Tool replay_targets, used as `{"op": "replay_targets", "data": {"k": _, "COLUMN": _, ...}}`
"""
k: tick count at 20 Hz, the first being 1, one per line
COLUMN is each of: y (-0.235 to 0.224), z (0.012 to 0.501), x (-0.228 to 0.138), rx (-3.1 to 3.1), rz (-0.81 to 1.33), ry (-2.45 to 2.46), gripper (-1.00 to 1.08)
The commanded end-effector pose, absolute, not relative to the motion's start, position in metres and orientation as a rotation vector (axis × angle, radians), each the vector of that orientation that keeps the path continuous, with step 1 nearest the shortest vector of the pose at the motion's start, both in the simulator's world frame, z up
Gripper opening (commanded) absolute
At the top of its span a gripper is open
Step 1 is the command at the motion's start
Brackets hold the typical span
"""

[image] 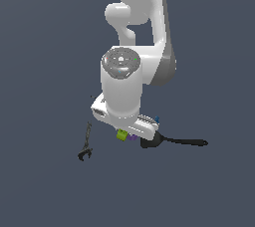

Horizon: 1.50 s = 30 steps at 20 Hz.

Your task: Pick up a designated object from a clutter of objects.

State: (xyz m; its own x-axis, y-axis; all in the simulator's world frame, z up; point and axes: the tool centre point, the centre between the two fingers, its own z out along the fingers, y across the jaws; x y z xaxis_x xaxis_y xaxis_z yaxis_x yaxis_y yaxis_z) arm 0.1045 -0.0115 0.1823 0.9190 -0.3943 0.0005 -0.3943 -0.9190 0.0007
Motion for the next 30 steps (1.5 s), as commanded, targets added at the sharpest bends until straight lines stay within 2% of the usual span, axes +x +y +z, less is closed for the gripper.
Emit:
{"op": "replay_targets", "data": {"k": 1, "y": 0.015, "z": 0.201, "x": 0.107, "rx": 3.076, "rz": 0.0, "ry": -0.633, "gripper": -1.0}}
{"op": "replay_targets", "data": {"k": 17, "y": 0.166, "z": 0.307, "x": 0.131, "rx": 3.076, "rz": 0.001, "ry": -0.634, "gripper": -1.0}}
{"op": "replay_targets", "data": {"k": 30, "y": 0.226, "z": 0.349, "x": 0.144, "rx": 3.077, "rz": 0.0, "ry": -0.634, "gripper": -1.0}}
